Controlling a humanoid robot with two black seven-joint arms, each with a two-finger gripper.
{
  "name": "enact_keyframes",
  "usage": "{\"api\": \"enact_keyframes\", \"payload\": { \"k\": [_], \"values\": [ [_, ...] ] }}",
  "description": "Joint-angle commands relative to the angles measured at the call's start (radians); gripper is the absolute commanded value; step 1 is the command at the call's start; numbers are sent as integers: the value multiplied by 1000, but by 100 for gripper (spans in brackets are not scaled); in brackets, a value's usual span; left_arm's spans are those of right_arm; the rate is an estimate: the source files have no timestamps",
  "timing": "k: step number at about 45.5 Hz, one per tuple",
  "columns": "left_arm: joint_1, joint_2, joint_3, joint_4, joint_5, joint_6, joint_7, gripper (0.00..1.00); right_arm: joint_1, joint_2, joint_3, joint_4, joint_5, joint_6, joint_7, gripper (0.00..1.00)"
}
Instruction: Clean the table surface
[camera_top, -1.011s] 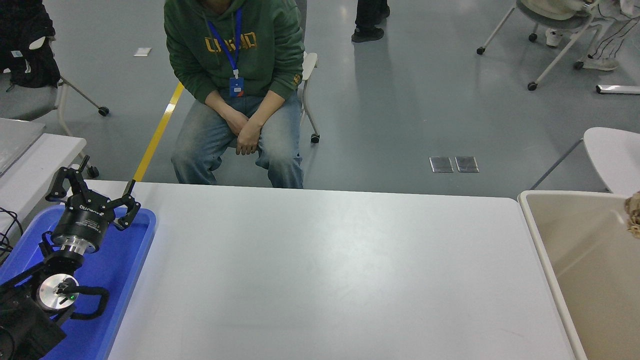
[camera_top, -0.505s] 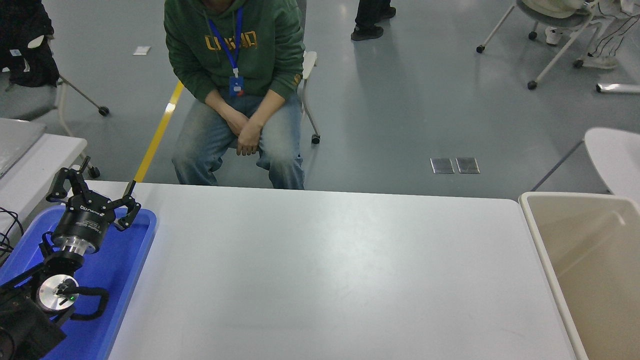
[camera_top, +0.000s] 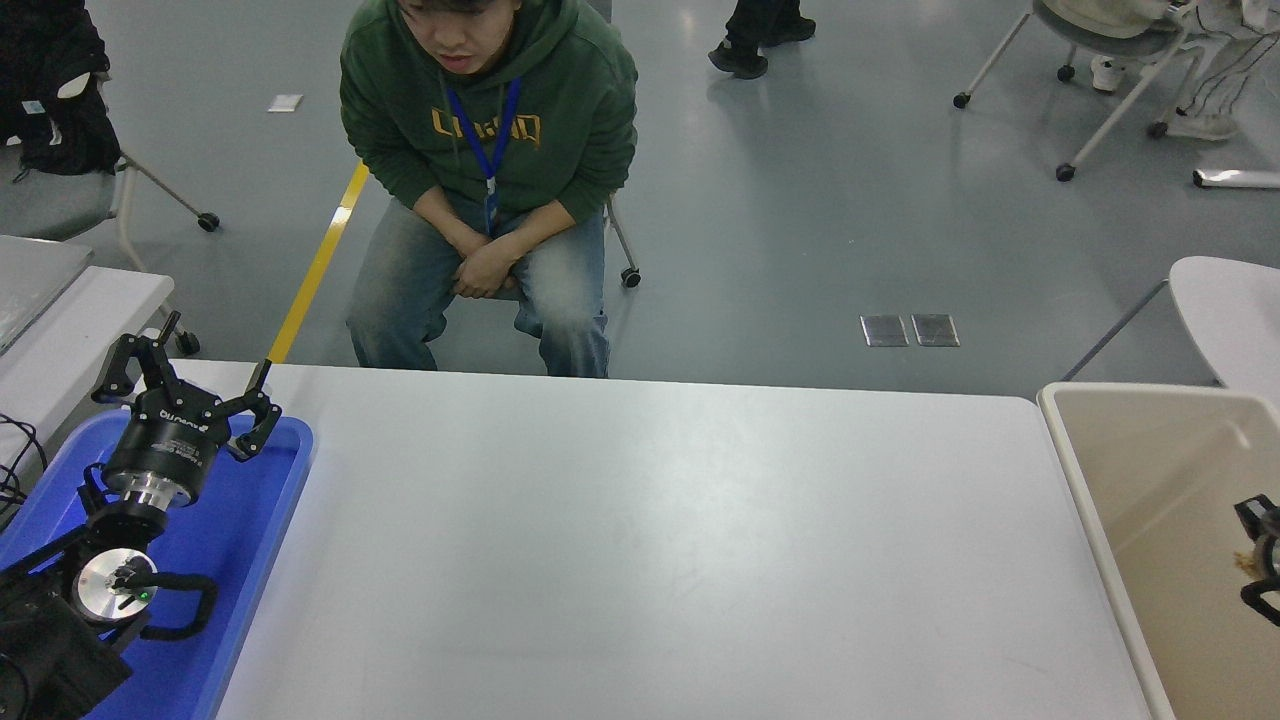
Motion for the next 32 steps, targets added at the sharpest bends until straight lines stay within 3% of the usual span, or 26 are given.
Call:
{"api": "enact_keyframes", "payload": {
  "k": [1,6,11,13,17,32],
  "values": [
    [0,0,0,0,0,0,0,100,-14,113,3,-85,1,-43,7,0],
    [0,0,0,0,0,0,0,100,-13,113,3,-85,1,-46,7,1],
    [0,0,0,0,0,0,0,100,-13,108,3,-85,1,-49,7,27],
    [0,0,0,0,0,0,0,100,-13,108,1,-84,1,-51,7,45],
    [0,0,0,0,0,0,0,100,-10,108,4,-73,4,-52,5,100],
    [0,0,0,0,0,0,0,100,17,4,7,-16,246,-43,4,100]
  ]
}}
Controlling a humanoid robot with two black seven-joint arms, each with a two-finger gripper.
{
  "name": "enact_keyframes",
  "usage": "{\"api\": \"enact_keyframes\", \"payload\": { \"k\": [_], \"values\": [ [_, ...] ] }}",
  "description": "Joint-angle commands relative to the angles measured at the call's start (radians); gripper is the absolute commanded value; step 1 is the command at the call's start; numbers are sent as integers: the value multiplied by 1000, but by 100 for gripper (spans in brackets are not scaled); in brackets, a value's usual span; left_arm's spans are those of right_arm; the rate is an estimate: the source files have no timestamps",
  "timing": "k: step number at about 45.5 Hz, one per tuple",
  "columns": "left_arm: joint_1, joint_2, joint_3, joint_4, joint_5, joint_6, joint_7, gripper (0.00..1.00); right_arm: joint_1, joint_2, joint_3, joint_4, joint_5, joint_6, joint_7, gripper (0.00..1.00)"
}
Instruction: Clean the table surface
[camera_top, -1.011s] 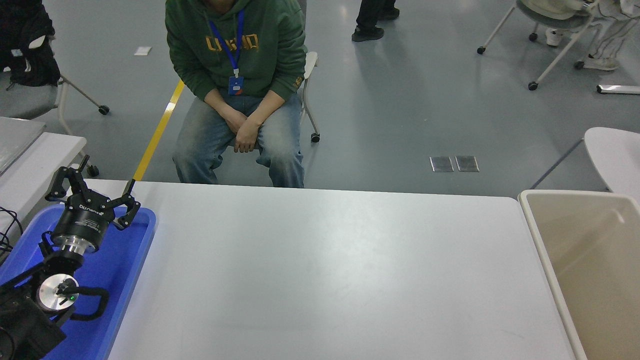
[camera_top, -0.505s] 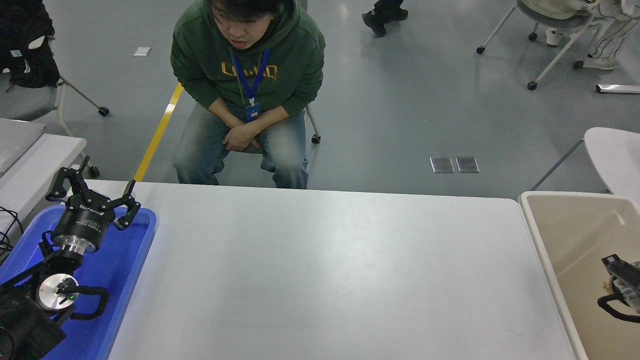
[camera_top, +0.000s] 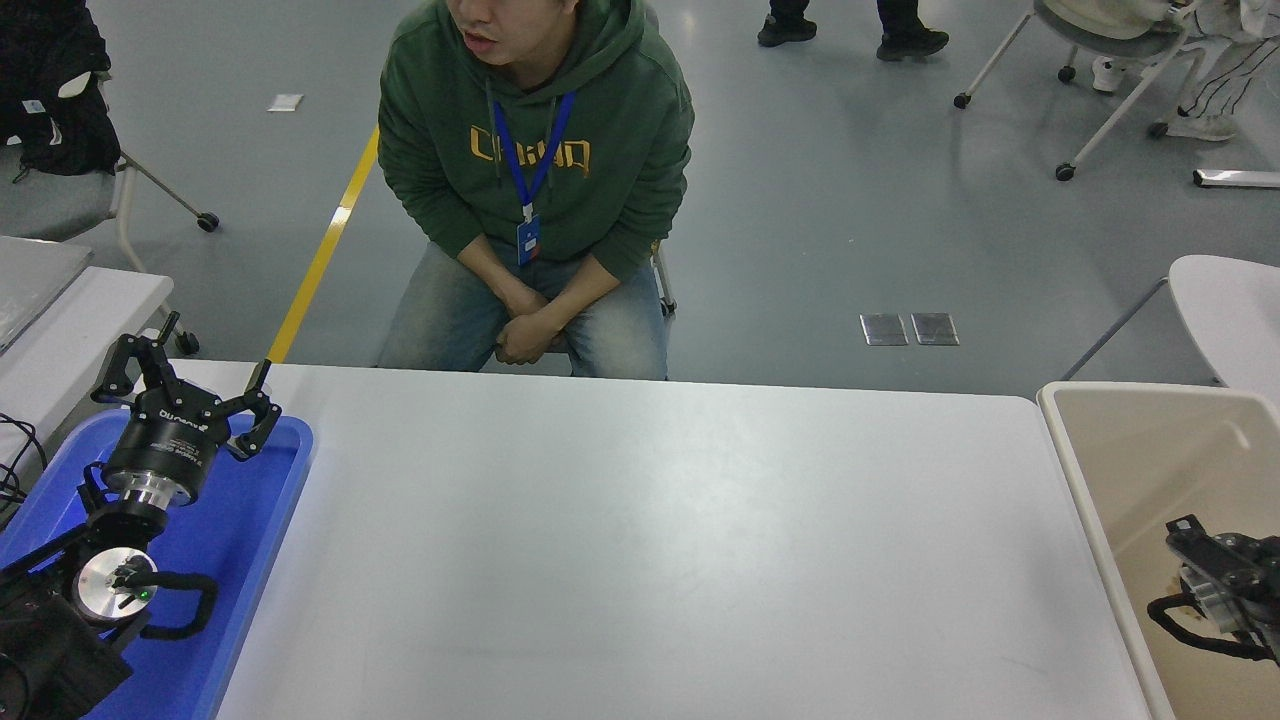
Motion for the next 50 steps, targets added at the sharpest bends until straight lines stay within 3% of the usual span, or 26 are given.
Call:
{"api": "enact_keyframes", "payload": {
  "k": [1,11,16,25,32,39,50],
  "values": [
    [0,0,0,0,0,0,0,100,22,-91,4,65,135,4,-2,100],
    [0,0,0,0,0,0,0,100,31,-294,11,316,144,13,9,100],
    [-2,0,0,0,0,0,0,100,39,-369,84,459,144,29,65,100],
    [0,0,0,0,0,0,0,100,-13,-380,368,588,144,122,128,100],
    [0,0,0,0,0,0,0,100,-35,-294,507,605,144,210,174,100],
    [0,0,0,0,0,0,0,100,-32,-175,589,603,144,217,276,100],
    [0,0,0,0,0,0,0,100,-30,75,696,550,144,208,305,100]
  ]
}}
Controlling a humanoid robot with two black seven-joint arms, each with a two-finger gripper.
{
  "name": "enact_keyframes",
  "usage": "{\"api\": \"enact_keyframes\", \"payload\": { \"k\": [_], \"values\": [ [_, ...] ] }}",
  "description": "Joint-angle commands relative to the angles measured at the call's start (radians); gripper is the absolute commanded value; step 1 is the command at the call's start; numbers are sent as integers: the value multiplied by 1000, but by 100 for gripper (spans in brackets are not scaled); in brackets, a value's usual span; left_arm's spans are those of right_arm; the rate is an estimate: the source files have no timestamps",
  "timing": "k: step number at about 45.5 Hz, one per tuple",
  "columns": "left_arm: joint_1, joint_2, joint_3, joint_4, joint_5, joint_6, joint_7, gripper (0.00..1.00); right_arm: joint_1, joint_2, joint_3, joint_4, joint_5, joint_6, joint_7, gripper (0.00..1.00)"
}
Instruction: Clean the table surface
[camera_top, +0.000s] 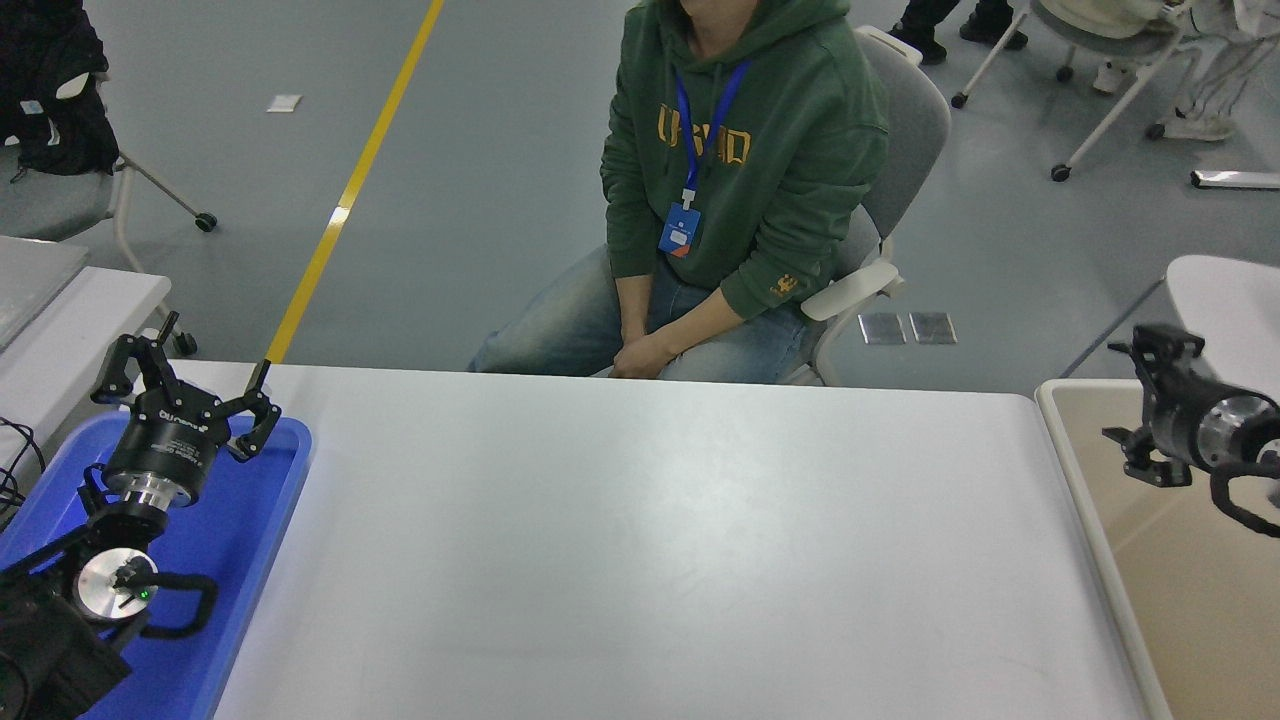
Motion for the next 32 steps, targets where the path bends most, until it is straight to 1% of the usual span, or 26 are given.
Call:
{"api": "enact_keyframes", "payload": {
  "k": [1,6,13,17,22,32],
  "values": [
    [0,0,0,0,0,0,0,100,-8,225,145,-40,1,12,62,100],
    [-1,0,0,0,0,0,0,100,-9,317,217,-74,1,12,104,100],
    [0,0,0,0,0,0,0,100,-8,467,319,-139,2,11,109,100],
    [0,0,0,0,0,0,0,100,-8,526,348,-182,2,14,121,100],
    [0,0,0,0,0,0,0,100,-6,553,354,-212,4,12,157,100],
    [0,0,0,0,0,0,0,100,-12,564,342,-278,76,12,160,100]
  ]
}}
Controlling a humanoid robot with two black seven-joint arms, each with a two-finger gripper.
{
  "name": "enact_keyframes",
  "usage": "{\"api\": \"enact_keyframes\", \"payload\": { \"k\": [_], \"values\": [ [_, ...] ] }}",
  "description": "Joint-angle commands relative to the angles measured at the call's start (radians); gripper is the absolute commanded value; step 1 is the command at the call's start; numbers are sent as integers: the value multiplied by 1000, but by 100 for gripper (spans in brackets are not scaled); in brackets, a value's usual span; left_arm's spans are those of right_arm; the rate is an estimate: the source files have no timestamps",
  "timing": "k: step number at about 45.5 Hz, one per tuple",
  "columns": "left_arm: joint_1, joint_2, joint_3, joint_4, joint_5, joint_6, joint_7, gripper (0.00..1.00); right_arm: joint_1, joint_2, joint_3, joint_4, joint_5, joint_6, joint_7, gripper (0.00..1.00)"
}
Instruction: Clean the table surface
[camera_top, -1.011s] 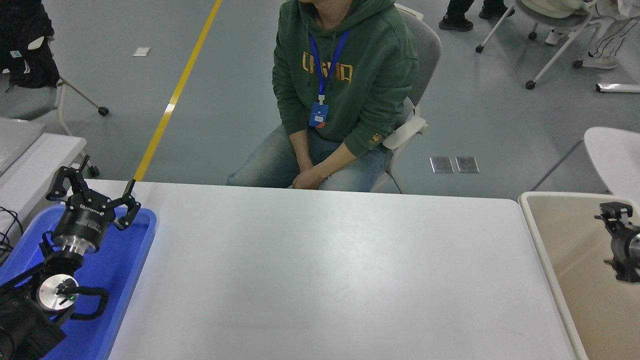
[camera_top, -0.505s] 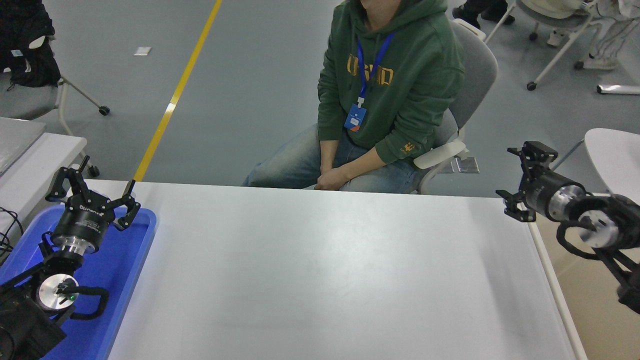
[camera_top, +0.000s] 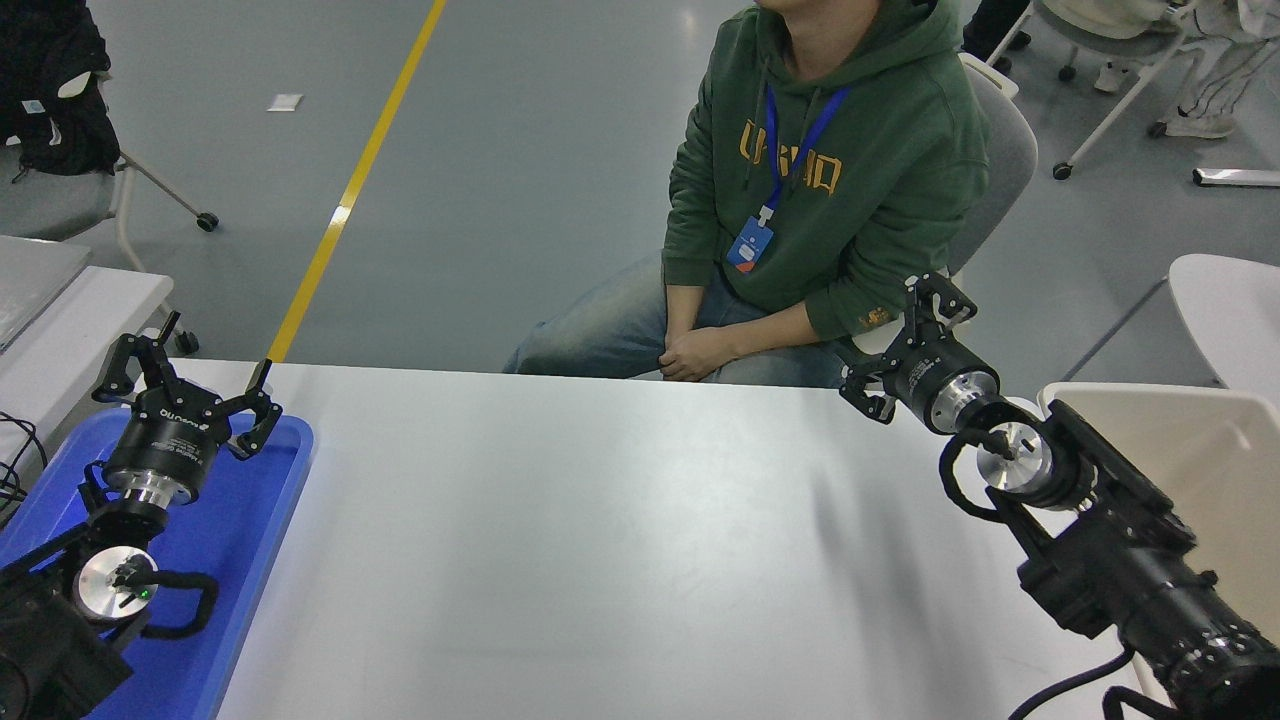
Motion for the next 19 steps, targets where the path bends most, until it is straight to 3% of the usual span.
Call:
{"api": "enact_keyframes", "payload": {
  "k": [1,19],
  "values": [
    [0,0,0,0,0,0,0,100,-2,55,16,-87,59,1,19,100],
    [0,0,0,0,0,0,0,100,0,49,15,-96,60,3,19,100]
  ]
}}
